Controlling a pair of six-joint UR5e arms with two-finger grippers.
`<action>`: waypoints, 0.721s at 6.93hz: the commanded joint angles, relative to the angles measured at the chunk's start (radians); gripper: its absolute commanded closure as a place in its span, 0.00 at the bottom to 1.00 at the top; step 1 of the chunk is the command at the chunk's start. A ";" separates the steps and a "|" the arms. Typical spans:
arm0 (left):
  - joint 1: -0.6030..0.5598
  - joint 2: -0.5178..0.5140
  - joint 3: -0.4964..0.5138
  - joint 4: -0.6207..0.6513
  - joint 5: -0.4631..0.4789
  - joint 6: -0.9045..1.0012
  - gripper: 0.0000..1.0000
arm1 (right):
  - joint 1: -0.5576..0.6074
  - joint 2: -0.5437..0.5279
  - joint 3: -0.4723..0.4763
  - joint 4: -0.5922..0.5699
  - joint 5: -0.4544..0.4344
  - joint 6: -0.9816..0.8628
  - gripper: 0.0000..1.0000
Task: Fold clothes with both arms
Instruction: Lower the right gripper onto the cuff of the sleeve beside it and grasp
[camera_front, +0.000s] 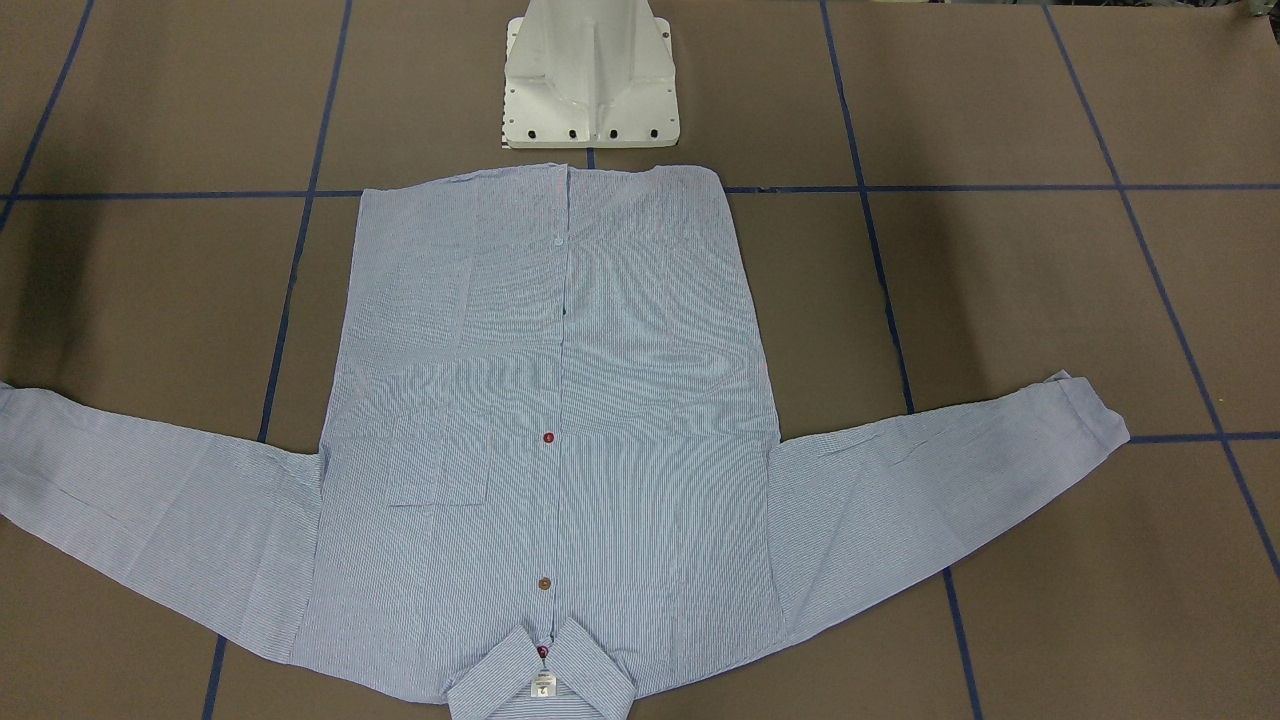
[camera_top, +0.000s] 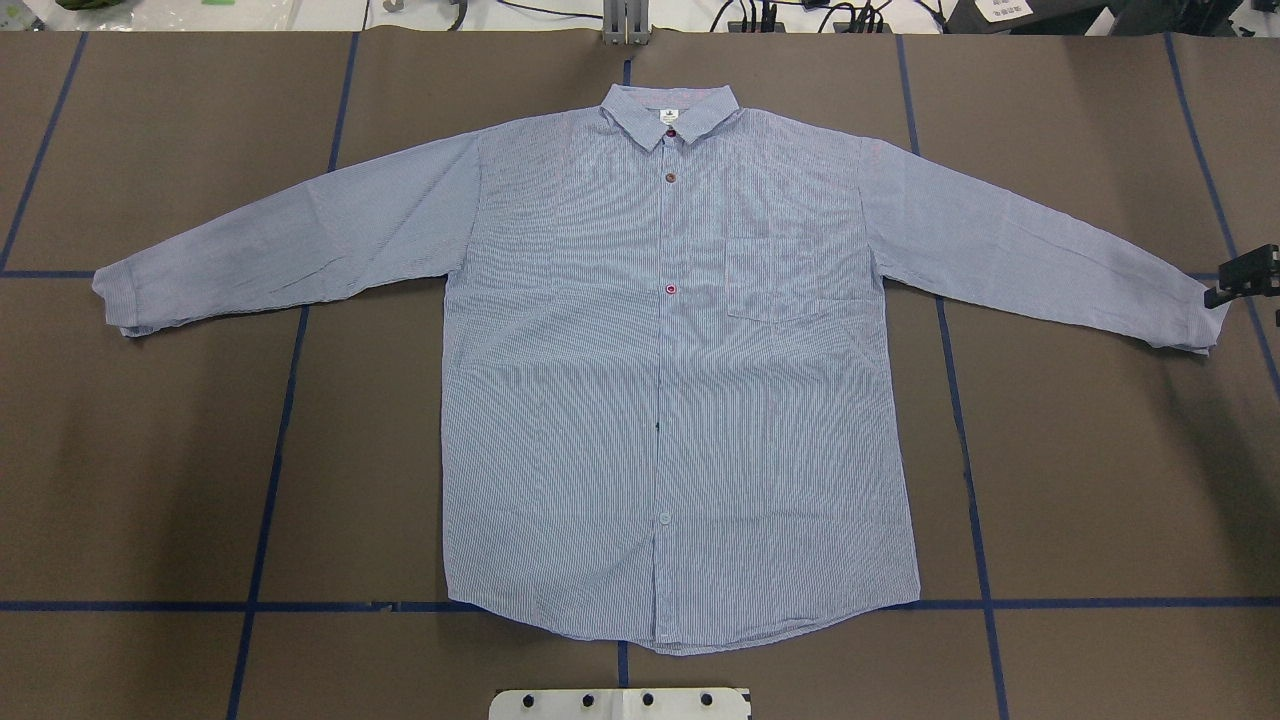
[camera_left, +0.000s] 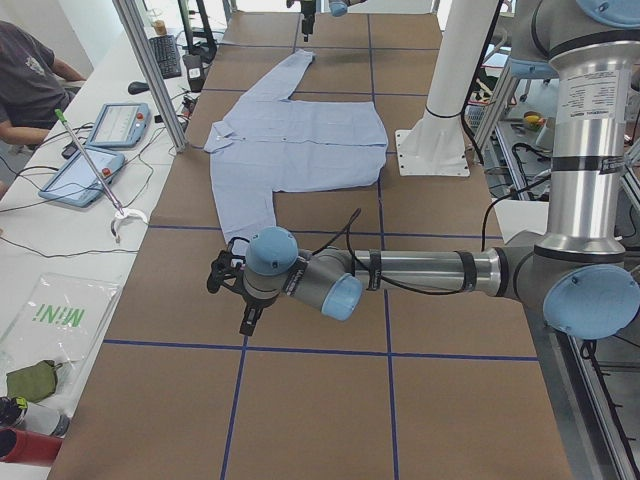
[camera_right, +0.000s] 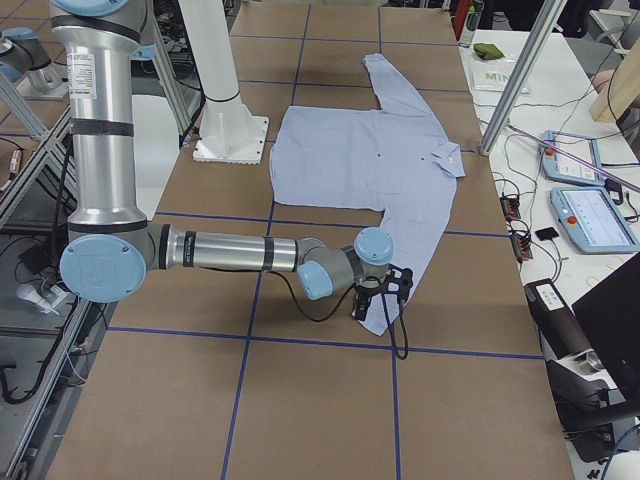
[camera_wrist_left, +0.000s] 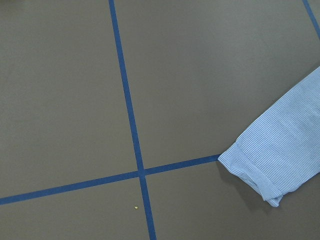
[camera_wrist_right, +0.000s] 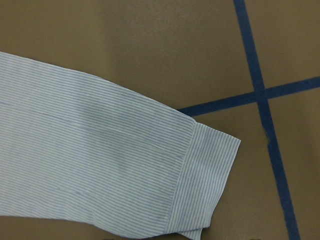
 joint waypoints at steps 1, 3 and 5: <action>0.000 0.000 -0.002 0.001 -0.001 -0.001 0.00 | -0.027 -0.001 -0.040 0.083 -0.004 0.103 0.16; 0.000 0.000 -0.005 -0.001 -0.002 -0.001 0.00 | -0.044 -0.002 -0.074 0.085 -0.008 0.106 0.19; 0.000 0.000 -0.006 -0.001 -0.002 -0.001 0.00 | -0.059 0.002 -0.086 0.085 -0.010 0.110 0.19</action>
